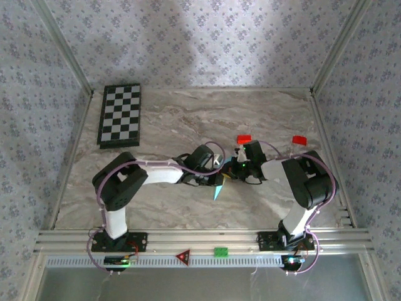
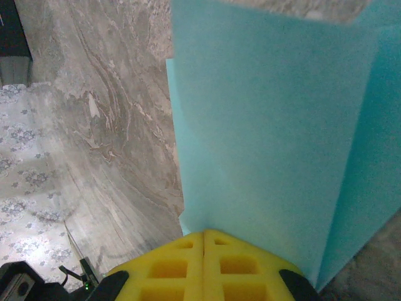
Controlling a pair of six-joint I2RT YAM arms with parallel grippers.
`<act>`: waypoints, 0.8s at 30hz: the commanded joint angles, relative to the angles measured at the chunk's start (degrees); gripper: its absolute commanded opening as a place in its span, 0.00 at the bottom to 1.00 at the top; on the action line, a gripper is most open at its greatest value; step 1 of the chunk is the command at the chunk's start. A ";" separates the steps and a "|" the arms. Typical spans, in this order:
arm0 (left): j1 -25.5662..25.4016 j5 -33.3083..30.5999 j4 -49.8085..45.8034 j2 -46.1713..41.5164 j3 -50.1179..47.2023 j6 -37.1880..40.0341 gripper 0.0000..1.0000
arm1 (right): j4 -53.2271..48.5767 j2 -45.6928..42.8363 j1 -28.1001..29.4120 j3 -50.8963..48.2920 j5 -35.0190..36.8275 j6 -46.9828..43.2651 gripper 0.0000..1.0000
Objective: Fold a paper plane with a square sheet of paper (pick it up from the middle)
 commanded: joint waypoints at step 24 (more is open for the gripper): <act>-2.42 -3.38 -2.67 0.62 -9.21 1.44 0.00 | -18.68 -12.64 -4.55 3.47 4.03 -6.96 0.10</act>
